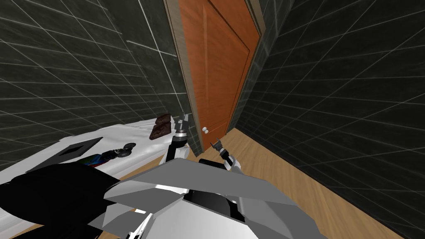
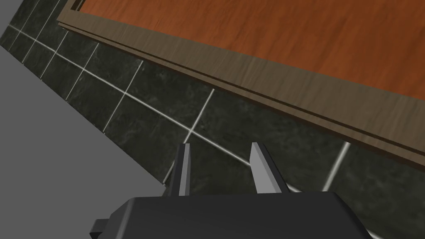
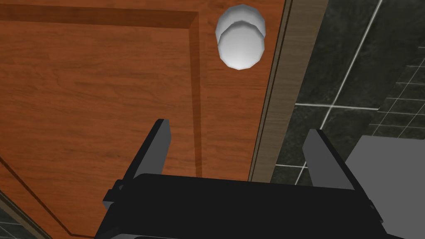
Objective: Pull the door open
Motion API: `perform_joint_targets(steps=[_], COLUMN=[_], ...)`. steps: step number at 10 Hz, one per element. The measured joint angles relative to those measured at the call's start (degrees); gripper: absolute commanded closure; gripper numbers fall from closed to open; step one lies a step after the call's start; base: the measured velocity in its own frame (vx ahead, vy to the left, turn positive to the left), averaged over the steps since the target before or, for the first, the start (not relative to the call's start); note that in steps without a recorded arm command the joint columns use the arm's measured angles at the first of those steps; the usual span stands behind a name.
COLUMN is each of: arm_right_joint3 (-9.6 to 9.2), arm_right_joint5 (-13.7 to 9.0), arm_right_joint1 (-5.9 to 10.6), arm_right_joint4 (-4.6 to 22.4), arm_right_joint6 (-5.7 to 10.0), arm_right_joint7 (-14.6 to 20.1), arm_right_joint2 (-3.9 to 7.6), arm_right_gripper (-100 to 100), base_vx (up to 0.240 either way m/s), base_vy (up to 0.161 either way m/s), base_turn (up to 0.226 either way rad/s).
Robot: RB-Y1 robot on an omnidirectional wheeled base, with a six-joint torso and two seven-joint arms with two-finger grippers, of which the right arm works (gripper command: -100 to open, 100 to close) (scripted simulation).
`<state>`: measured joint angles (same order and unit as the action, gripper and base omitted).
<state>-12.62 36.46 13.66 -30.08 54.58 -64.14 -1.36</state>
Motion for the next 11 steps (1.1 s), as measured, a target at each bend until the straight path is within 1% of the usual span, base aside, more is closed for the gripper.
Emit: perform_joint_targets(steps=[1,2,5,6,7,8,9,10,11], arm_right_joint3=[0.12,0.14,0.77,1.71,1.62,1.7,1.99,2.31,3.52], arm_right_joint5=[0.0,0.0,-0.1,-0.5,-0.3,0.0,0.0,-0.2,-0.5], arm_right_joint1=[0.7,0.8,0.78,1.98,1.12,-0.09,-0.23,0.2,0.5], arm_right_joint4=[1.4,1.6,1.6,3.9,2.5,0.0,-0.3,0.7,1.7], arm_right_joint6=[0.44,0.57,0.51,1.25,0.92,-0.16,-0.58,-0.22,0.14], arm_right_joint7=[-0.6,-0.7,-0.7,-1.4,-1.2,-0.2,0.1,-0.3,-0.8], arm_right_joint2=[-0.34,-0.4,0.12,0.19,0.5,1.34,1.55,1.49,1.92], arm_right_gripper=[-100,-100,-100,-100,-100,-100,-100,-100,-100], base_vx=[0.066,-0.066,-0.129,-0.105,-0.106,-0.1,-0.055,-0.141,-0.189], base_vy=[0.061,-0.085,-0.147,-0.105,-0.084,-0.068,-0.036,-0.061,-0.079], base_turn=[0.005,-0.02,0.015,0.03,0.077,0.049,0.002,0.205,0.232])
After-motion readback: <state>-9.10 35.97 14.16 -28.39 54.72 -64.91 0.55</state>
